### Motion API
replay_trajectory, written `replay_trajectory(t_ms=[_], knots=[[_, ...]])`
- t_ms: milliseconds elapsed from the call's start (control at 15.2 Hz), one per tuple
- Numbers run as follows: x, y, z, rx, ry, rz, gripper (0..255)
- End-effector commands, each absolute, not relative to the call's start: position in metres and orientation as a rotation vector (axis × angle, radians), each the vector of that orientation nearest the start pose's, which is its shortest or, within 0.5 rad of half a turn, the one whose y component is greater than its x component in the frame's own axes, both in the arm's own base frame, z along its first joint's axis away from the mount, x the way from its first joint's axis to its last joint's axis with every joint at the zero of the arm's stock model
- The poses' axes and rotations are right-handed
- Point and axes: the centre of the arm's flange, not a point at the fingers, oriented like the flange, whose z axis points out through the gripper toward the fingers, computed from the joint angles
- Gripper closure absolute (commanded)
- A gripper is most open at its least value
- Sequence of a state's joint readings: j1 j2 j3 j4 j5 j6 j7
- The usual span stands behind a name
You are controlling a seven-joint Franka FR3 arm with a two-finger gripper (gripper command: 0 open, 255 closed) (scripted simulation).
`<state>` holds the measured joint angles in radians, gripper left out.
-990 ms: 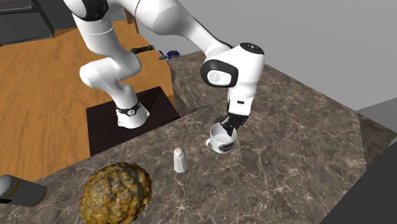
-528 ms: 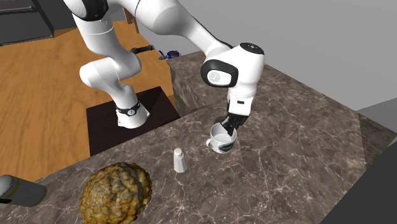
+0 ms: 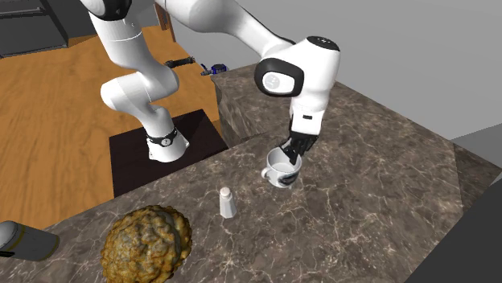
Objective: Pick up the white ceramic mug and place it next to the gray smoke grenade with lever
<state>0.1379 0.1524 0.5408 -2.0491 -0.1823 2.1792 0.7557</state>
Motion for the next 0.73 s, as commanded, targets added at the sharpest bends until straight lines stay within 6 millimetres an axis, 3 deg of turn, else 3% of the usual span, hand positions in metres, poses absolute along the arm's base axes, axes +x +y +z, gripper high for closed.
replay_trajectory(t_ms=[0, 660], knots=[[0.455, 0.349, 0.387, -3.192, -0.035, -0.078, 255], [0.455, 0.349, 0.440, -3.192, -0.035, -0.078, 255]])
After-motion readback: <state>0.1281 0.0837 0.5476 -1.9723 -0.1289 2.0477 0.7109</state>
